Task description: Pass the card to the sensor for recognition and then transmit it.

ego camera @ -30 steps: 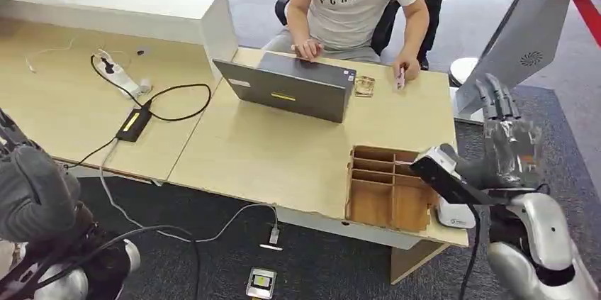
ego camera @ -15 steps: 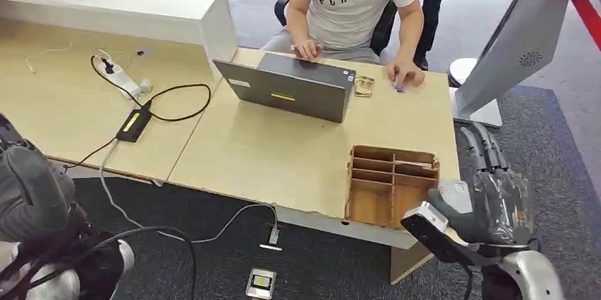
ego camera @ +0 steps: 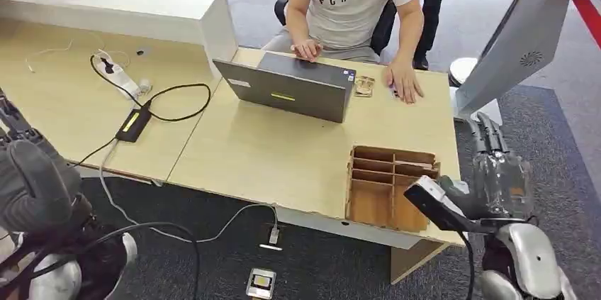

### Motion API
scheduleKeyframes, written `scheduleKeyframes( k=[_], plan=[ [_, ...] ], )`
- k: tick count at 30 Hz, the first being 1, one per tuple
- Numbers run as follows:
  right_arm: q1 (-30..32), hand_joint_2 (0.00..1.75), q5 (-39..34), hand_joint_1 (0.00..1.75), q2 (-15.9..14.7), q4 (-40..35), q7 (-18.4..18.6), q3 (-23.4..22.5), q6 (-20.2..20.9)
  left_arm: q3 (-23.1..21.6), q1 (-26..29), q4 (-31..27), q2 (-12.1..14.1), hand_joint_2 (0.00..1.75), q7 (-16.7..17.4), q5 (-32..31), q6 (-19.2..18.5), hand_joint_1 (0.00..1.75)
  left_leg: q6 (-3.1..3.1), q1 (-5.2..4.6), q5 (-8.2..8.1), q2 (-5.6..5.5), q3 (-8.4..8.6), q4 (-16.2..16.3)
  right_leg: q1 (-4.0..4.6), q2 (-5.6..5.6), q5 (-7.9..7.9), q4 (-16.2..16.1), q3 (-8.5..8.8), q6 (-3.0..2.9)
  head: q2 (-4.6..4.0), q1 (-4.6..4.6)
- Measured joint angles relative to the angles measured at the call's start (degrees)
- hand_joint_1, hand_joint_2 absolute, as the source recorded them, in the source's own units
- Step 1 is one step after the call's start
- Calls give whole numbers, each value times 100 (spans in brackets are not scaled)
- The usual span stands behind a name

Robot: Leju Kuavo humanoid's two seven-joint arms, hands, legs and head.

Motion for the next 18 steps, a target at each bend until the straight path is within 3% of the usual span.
scheduleKeyframes(
  k=[9,18],
  plan=[
    [-458,175,180,0,157,1095,-153,136,22,-4,-9,26,-17,175,0,-50,162,0,0,1,0,-1,-2,0,0,-1,0,0,-1,0,0,0],
    [-563,175,-79,0,324,1561,-171,289,6,-9,-20,61,-31,175,0,-29,153,0,0,0,0,0,-1,0,0,-1,0,0,-1,0,0,2]
  ],
)
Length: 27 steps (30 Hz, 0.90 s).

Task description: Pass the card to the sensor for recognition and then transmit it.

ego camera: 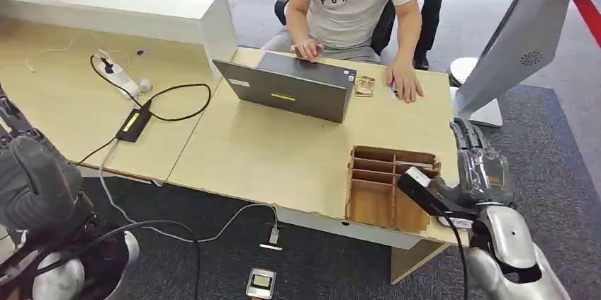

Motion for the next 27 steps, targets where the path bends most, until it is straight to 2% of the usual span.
scheduleKeyframes(
  k=[6,13,27],
  plan=[
    [38,175,-524,0,22,-11,-39,31,59,4,1,7,-15,175,0,-22,-31,0,0,-1,0,1,1,1,0,0,0,0,-1,0,0,0],
    [116,175,-723,0,31,-94,-147,68,85,28,-13,20,-37,175,0,-57,-22,0,0,0,0,0,1,0,0,0,0,0,0,0,0,-2],
    [-49,175,-1012,0,419,116,-562,402,26,26,-54,20,-37,175,0,-39,46,0,0,0,0,0,0,0,0,0,0,1,0,0,0,0]
  ],
)
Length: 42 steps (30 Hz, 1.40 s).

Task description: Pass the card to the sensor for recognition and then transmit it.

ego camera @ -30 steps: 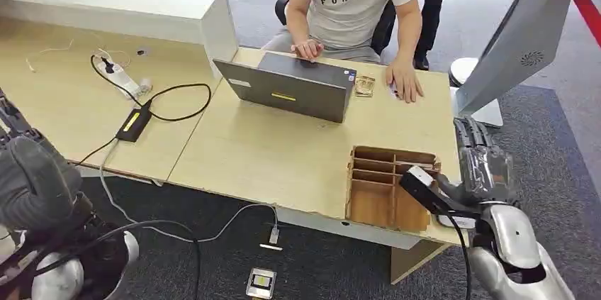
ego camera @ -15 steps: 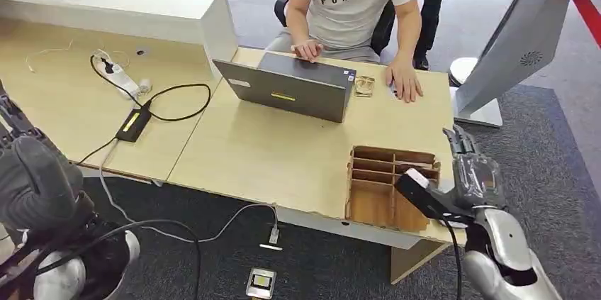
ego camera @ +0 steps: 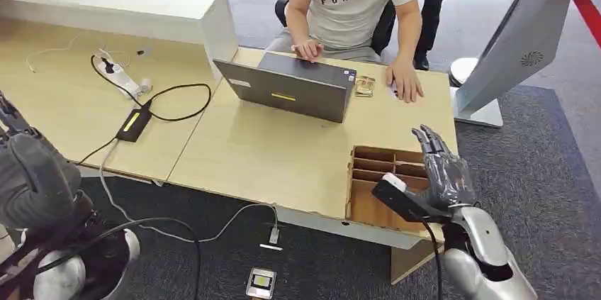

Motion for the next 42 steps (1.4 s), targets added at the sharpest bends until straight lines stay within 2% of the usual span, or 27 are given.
scheduleKeyframes(
  k=[10,16,22,23,24,26,29,35,40,42],
  plan=[
    [-190,175,179,0,162,717,-11,182,-170,-17,-76,26,-2,175,0,15,81,0,0,0,0,0,1,1,0,0,0,0,-1,0,0,0],
    [-192,175,179,0,162,732,-11,184,-168,-17,-77,26,-2,175,0,15,83,0,0,0,0,0,1,1,0,0,0,0,-1,0,0,0],
    [-211,175,118,0,155,1356,35,208,-168,-31,-86,46,-2,175,0,70,63,0,0,0,0,0,2,1,0,1,0,0,-2,0,0,0],
    [-209,175,114,12,155,1404,35,208,-175,-31,-86,50,-2,175,0,70,50,0,0,0,0,0,1,1,0,1,0,0,-2,0,0,0],
    [-205,175,103,68,155,1439,33,208,-186,-31,-86,52,-4,175,0,70,22,0,0,-1,0,0,1,1,0,1,0,0,-2,0,0,0],
    [-206,175,90,157,155,1513,28,208,-223,-31,-87,63,-9,175,0,87,-13,0,0,-1,0,0,2,1,0,1,0,0,-2,0,0,0],
    [-210,175,77,173,160,1569,-4,208,-243,-33,-87,90,-11,175,0,105,-44,0,0,-1,0,0,2,1,0,1,0,0,-1,0,0,-2],
    [-229,175,20,175,168,1624,-31,206,-245,-33,-87,129,-24,175,0,122,-61,0,0,-1,0,0,3,1,0,1,0,0,0,0,0,0],
    [-242,175,-28,155,184,1624,-33,203,-243,-33,-89,144,-50,175,0,129,-166,0,0,-1,0,1,6,1,0,2,0,0,1,0,0,0],
    [-246,175,-39,155,193,1622,-35,203,-243,-33,-90,155,-72,175,0,129,-199,0,0,-1,0,1,6,1,0,1,0,0,1,0,0,0]
  ],
)
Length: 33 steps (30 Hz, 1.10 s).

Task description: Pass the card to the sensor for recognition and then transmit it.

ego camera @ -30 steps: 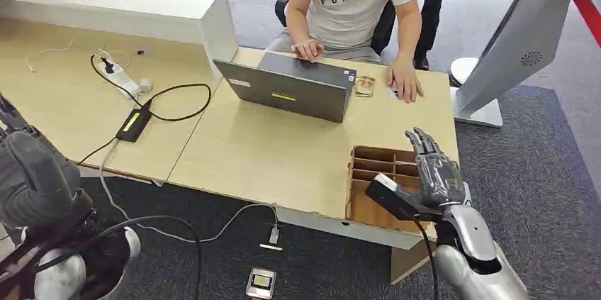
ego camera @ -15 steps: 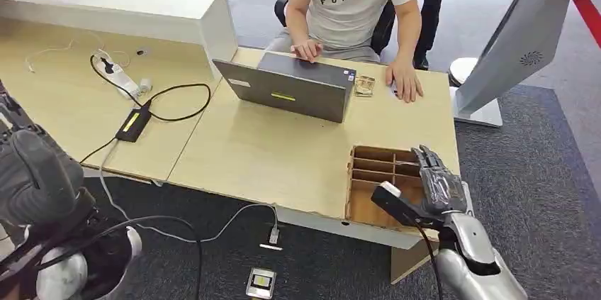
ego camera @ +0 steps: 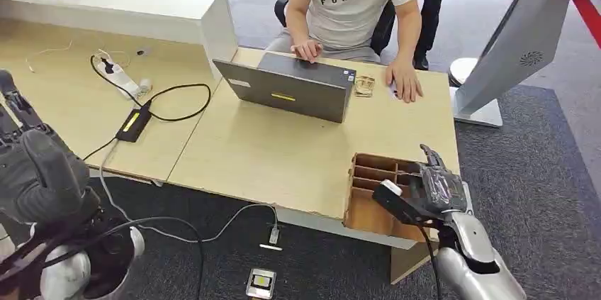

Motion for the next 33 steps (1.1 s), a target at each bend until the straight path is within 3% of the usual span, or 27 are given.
scheduleKeyframes(
  k=[2,8,10,24,33],
  plan=[
    [-6,175,-7,152,13,-4,-6,-2,0,0,0,15,-15,175,0,0,-30,0,0,0,0,0,0,0,0,0,0,0,0,0,0,0],
    [-22,175,-39,162,48,-4,-52,-7,4,2,-6,39,-52,175,0,-2,-74,0,0,0,0,0,0,0,0,1,0,0,0,0,0,0],
    [-22,175,-39,175,63,-2,-66,-7,4,2,-10,50,-61,175,0,-6,-81,0,0,0,0,0,0,0,0,1,0,0,0,0,0,0],
    [-67,175,72,175,197,61,-203,2,-90,2,-28,68,-103,175,0,-26,-81,0,0,0,0,0,-3,0,0,1,0,0,-1,0,0,-2],
    [-336,175,317,175,229,90,-149,-11,-559,4,-26,68,-127,175,0,-83,-24,0,0,0,0,0,-4,0,0,1,1,0,-1,0,0,-2]
  ],
)
